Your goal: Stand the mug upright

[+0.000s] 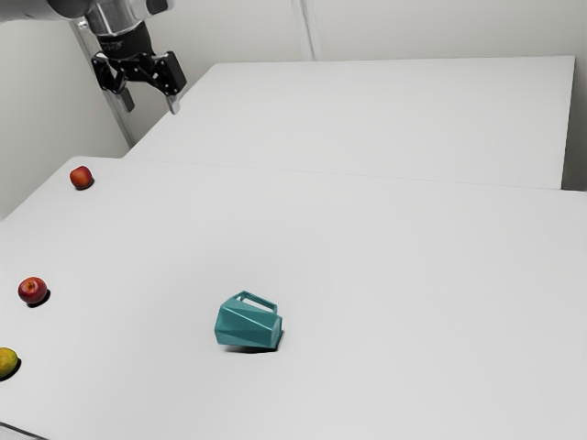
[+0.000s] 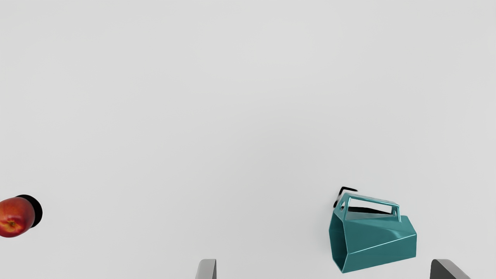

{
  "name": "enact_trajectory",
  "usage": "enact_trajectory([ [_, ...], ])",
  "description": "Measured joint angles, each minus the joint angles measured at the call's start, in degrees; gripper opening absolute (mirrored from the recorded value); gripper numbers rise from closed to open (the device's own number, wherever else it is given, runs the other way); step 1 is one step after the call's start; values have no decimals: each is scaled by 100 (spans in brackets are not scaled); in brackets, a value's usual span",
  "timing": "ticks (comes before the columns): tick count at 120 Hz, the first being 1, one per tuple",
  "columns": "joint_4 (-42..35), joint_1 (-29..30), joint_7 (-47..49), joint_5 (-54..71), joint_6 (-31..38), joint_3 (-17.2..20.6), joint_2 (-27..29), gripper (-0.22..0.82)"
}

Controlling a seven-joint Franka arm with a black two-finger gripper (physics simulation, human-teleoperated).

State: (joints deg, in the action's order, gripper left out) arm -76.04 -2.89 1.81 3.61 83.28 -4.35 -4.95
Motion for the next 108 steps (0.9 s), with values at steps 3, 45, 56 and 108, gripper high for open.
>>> enact_trajectory([
  [3, 0, -2, -1, 0, 0, 2, -1, 60],
  [45, -2767, -104, -462, -2329, 1202, -1134, 238, 60],
  [56, -3531, 261, -900, -3386, 1761, -1275, 158, 60],
  [108, -5849, 109, -3798, -6231, 3112, -1685, 401, 60],
])
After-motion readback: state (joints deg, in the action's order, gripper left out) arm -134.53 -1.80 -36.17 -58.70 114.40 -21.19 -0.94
